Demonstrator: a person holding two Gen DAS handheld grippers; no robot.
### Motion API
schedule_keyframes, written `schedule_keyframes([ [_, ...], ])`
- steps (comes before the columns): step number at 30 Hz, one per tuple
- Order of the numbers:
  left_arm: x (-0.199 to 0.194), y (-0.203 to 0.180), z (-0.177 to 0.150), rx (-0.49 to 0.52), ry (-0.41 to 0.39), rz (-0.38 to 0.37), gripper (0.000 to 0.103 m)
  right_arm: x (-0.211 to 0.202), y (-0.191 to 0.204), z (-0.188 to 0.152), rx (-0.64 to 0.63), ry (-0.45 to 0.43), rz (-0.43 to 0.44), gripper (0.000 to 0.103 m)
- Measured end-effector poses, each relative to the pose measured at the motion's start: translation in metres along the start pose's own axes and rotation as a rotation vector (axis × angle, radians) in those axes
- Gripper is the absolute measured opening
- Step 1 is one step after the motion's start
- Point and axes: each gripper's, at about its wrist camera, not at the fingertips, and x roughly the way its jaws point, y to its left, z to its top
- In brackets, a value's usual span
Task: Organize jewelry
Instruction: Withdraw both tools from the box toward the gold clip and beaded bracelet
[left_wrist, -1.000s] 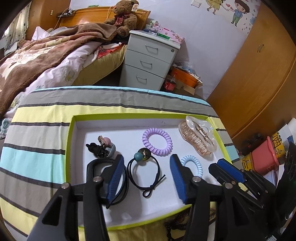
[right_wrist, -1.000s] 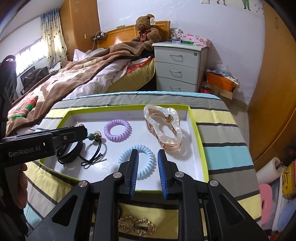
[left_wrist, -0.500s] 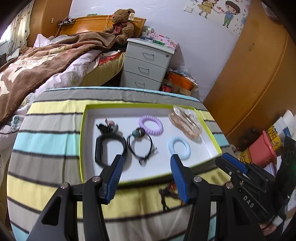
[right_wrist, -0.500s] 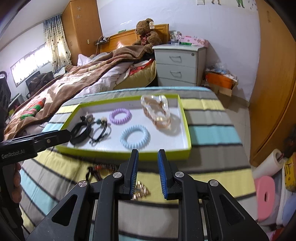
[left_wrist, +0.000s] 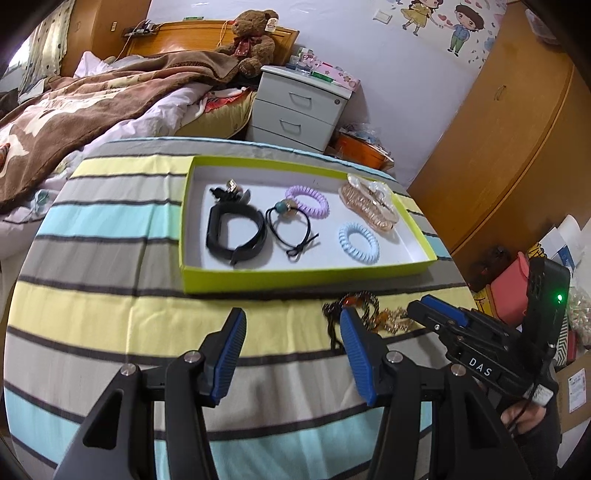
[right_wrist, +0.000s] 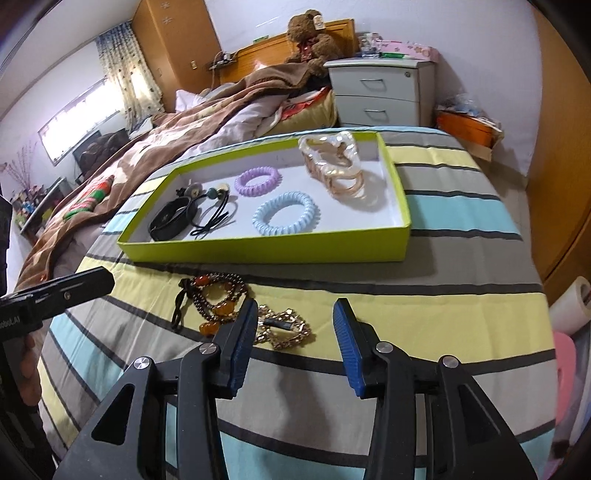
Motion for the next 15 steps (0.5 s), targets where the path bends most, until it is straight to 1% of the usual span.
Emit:
schedule_keyframes([
  [5, 0.000, 0.006, -0.010, -0.015, 0.016, 0.001, 0.055, 0.005, 0.005, -0.001, -0.042, 0.032, 0.035, 0.043],
  [7, 0.001, 0.008, -0.013, -0.018, 0.023, 0.001, 0.055, 0.003, 0.007, -0.004, -0.061, 0.036, 0.063, 0.043],
  [10, 0.001, 0.010, -0.015, -0.023, 0.026, 0.000, 0.055, 0.000, 0.014, -0.012, -0.124, 0.060, 0.084, 0.043],
  [13, 0.002, 0.012, -0.015, -0.028, 0.029, 0.003, 0.055, -0.005, 0.023, -0.021, -0.190, 0.091, 0.140, 0.043],
  [15, 0.002, 0.013, -0.015, -0.027, 0.032, 0.005, 0.055, -0.009, 0.031, -0.025, -0.255, 0.101, 0.148, 0.043],
])
